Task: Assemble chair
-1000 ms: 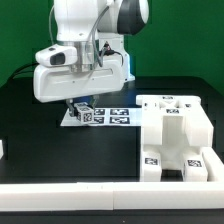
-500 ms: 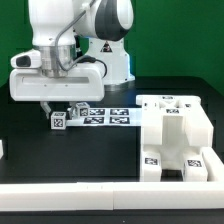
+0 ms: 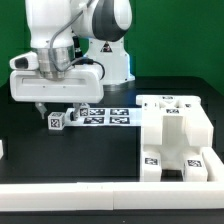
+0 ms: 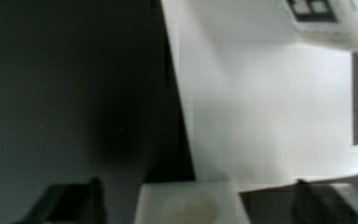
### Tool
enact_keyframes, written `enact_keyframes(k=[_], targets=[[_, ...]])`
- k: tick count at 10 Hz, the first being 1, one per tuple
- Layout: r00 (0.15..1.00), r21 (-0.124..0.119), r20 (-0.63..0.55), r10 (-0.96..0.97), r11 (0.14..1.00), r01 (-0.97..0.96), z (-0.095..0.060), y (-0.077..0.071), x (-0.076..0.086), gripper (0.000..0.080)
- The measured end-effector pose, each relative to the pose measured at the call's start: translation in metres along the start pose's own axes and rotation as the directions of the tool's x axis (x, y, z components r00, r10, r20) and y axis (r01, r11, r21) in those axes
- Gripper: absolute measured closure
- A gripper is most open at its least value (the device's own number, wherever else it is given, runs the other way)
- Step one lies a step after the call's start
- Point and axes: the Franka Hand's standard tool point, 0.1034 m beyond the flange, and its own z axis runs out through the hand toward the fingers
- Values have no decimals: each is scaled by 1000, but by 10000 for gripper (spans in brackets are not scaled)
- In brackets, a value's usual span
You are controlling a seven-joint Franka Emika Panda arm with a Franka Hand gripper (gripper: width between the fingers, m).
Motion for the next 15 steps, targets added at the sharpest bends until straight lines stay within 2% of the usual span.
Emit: enact_keyframes(k=[1,2,3,4,5,6,7,9,11,12,15], targets=[[1000,20,25,6,1000,-7,-1,1,6,170],[994,69,106,14,997,-21,-6,-3,10,156],[986,93,169,16,995,-32,-14,-3,17,156],[967,105,254,21,993,-49,-20,-6,20,151],[952,109,304,42,991,-78,-24,-16,19,151],[930,131,368,24,988,-77,-24,-21,14,150],[928,132,372,24,988,-78,-23,-20,19,150],[921,135,389,14,988,-72,-24,-19,18,150],[881,131,472,-16,990,-52,-32,-7,41,150],[873,130,488,-15,990,-56,-30,-10,47,150],[874,134,486,-21,990,-51,-29,-10,46,150]])
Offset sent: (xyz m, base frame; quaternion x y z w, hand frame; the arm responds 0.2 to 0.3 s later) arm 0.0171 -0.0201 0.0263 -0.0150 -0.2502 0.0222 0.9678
